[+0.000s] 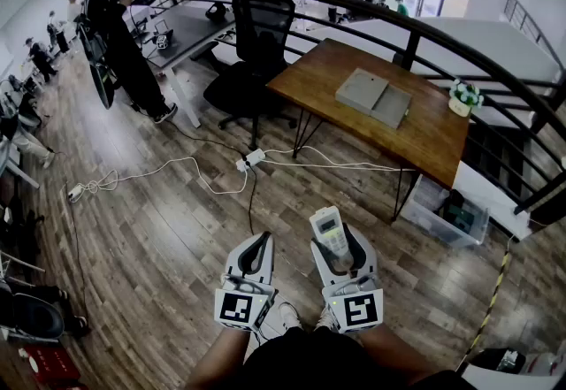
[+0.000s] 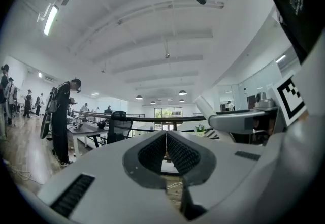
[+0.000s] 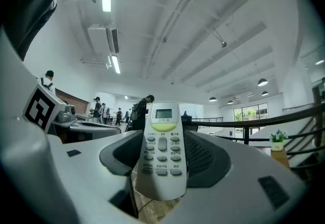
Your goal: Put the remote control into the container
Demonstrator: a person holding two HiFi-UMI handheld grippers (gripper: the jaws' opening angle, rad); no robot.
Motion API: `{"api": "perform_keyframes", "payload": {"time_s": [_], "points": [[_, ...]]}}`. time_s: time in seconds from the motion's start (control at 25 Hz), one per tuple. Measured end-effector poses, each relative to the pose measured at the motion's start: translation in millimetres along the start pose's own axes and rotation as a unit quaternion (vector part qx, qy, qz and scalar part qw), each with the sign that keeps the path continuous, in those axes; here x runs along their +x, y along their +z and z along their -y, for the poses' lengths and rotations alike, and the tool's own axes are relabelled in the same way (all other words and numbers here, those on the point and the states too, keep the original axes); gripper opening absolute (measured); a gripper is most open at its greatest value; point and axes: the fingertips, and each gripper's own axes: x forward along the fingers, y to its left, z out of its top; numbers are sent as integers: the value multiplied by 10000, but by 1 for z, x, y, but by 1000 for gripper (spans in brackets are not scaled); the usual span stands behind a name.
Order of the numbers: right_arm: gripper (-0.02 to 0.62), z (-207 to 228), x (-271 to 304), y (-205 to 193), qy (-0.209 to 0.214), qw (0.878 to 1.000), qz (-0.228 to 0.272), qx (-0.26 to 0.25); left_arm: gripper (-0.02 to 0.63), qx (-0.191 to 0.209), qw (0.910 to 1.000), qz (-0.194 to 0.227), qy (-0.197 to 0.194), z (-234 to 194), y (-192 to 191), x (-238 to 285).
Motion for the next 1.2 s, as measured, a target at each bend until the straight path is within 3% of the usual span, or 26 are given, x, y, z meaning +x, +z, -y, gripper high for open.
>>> {"api": "perform_keyframes", "payload": {"time_s": [0.52, 0.72, 0.96, 1.2], "points": [[267, -15, 5, 6, 5, 10000, 31, -26, 8, -28, 9995, 36, -319, -9, 1, 0], [267, -14, 11, 14, -246, 9995, 187, 24, 8, -20, 9986, 85, -521, -19, 2, 3], [267, 4, 24, 11, -477, 9987, 162, 6, 8, -36, 9983, 13, -584, -31, -1, 17], [267, 35, 54, -6, -441, 9990, 52, -55, 8, -92, 9984, 27, -555, -37, -3, 57]]}}
